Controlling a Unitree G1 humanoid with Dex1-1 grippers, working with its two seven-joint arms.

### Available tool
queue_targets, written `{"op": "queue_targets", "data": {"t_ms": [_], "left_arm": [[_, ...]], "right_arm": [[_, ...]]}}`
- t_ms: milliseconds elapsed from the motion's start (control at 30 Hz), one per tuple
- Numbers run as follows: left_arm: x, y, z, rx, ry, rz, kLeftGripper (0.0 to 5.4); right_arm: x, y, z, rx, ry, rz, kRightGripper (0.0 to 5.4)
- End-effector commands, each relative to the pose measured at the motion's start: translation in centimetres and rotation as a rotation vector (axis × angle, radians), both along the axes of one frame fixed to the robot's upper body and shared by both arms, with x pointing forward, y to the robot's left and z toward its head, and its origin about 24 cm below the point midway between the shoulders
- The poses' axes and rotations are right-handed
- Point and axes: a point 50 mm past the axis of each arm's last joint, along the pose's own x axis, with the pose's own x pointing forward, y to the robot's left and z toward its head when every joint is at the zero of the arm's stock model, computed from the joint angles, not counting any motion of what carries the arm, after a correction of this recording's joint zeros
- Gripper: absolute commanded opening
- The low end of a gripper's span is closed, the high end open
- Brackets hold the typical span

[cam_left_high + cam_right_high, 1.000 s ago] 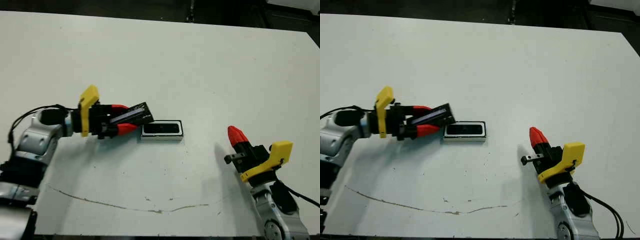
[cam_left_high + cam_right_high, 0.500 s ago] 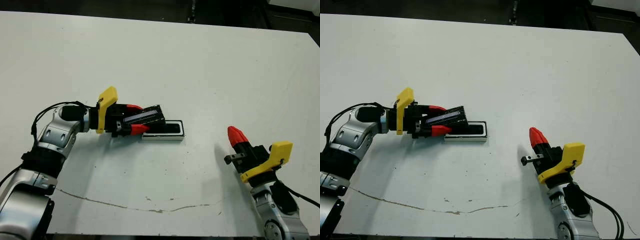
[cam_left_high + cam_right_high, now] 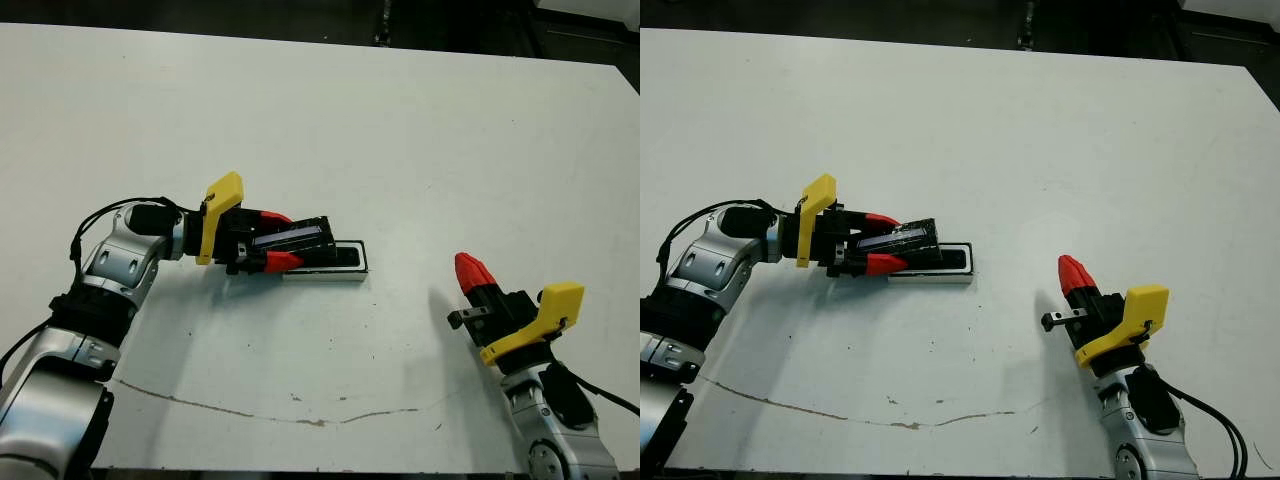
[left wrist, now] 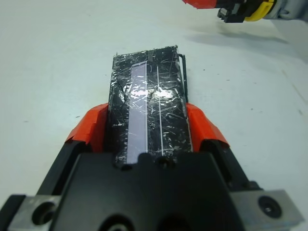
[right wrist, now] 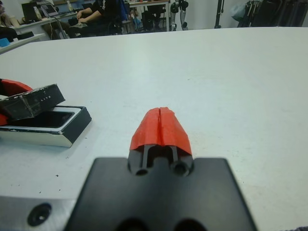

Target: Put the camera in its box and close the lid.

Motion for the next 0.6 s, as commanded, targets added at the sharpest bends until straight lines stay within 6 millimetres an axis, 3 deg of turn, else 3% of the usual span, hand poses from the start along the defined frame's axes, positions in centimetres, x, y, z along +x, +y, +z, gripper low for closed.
{"op": "queue_targets", "data": {"t_ms": [33,600], "left_arm": [[-0.9,-0.1,-2.7,0.048,0.125,-0.021,3.12],[-1.2,-2.2,-4.6,0.047,0.134,-0.098,3.12]], "right_arm": [[-0.2,-0.3,-0.2,-0.009,0.027,-0.006,0.0],[-0.1,-0.5,-0.1,-0.005,0.038,0.003,0.0]]}}
